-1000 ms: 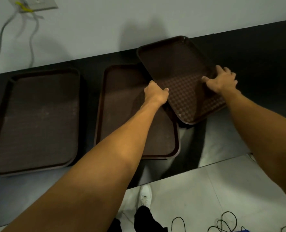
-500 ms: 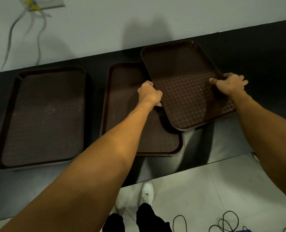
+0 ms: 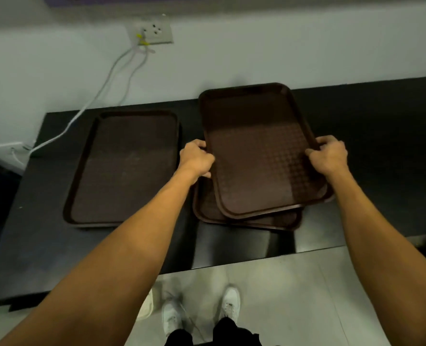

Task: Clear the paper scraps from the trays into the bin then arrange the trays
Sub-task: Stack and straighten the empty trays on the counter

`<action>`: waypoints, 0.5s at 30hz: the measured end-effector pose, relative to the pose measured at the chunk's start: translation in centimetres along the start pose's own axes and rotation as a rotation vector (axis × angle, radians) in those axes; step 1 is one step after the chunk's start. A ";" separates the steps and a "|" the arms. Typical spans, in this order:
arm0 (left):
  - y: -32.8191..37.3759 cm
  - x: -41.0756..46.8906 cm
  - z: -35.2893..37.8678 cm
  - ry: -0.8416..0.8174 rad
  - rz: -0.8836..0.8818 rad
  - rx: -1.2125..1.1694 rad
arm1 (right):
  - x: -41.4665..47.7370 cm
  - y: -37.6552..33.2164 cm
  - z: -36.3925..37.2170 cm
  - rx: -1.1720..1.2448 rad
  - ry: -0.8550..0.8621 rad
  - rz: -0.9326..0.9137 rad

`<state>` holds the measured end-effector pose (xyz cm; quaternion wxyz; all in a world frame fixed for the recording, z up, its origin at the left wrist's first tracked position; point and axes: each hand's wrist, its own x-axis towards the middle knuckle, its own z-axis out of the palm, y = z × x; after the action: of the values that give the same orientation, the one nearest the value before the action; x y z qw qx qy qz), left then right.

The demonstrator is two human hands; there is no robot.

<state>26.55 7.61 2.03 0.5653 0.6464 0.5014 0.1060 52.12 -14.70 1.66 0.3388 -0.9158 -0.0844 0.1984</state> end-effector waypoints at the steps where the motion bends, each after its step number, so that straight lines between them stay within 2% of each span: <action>1: -0.3 -0.3 -1.7 0.010 0.004 -0.002 | -1.1 -0.7 0.8 0.008 -0.011 -0.008; 15: -6.8 -1.4 -23.6 0.234 0.003 0.208 | -16.4 -10.8 14.3 0.078 -0.074 -0.103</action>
<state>5.67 20.32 4.97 0.4329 0.6853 0.5711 0.1291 31.04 -2.90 3.88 0.3808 -0.8883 -0.1361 0.2177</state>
